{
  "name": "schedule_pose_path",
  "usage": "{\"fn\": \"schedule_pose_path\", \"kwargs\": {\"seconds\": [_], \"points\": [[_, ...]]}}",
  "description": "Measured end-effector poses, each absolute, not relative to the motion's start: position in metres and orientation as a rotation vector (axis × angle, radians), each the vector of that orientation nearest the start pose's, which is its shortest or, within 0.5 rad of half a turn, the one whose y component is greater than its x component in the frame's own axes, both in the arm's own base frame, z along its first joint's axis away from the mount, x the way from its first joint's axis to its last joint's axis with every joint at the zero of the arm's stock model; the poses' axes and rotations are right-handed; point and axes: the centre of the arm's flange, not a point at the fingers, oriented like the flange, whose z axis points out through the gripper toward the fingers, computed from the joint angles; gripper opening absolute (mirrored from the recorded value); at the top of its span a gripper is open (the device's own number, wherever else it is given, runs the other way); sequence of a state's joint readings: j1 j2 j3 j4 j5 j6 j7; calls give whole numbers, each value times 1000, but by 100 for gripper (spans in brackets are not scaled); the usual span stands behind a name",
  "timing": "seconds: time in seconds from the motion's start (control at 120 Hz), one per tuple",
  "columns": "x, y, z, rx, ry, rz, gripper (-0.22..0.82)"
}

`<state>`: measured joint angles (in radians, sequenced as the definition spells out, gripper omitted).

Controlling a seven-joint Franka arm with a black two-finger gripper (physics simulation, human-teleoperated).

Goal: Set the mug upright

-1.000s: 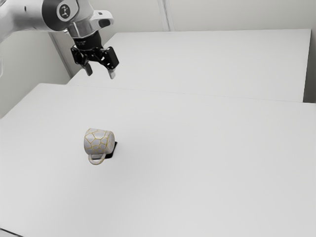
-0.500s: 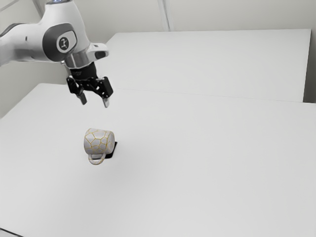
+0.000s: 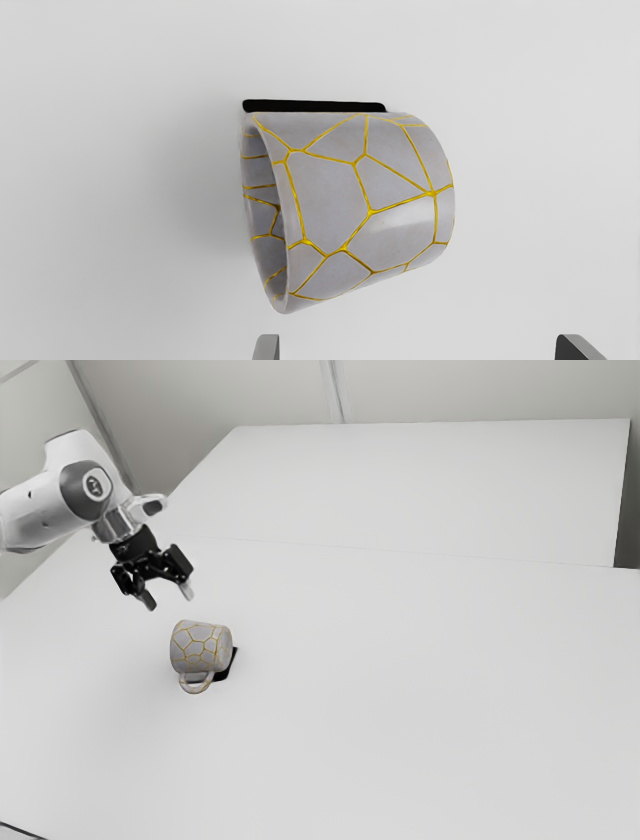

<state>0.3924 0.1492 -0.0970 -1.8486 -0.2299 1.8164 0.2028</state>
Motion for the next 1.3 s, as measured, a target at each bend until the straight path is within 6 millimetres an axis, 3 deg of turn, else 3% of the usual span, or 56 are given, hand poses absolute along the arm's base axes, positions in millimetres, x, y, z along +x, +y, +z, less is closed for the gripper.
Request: {"fn": "schedule_pose_path", "kwargs": {"seconds": [0.067, 0.142, 0.408, 0.742, 0.858, 1.067, 1.3], "points": [[562, 173, 410, -3443, -295, 209, 60], [561, 192, 400, -3496, -288, 180, 60], [564, 239, 354, -3712, -257, 125, 60], [554, 239, 306, -3976, -173, 158, 60], [553, 231, 300, -4056, -156, 148, 60], [549, 223, 291, -4158, -133, 151, 29], [549, 217, 296, -4202, -39, 140, -4]]}}
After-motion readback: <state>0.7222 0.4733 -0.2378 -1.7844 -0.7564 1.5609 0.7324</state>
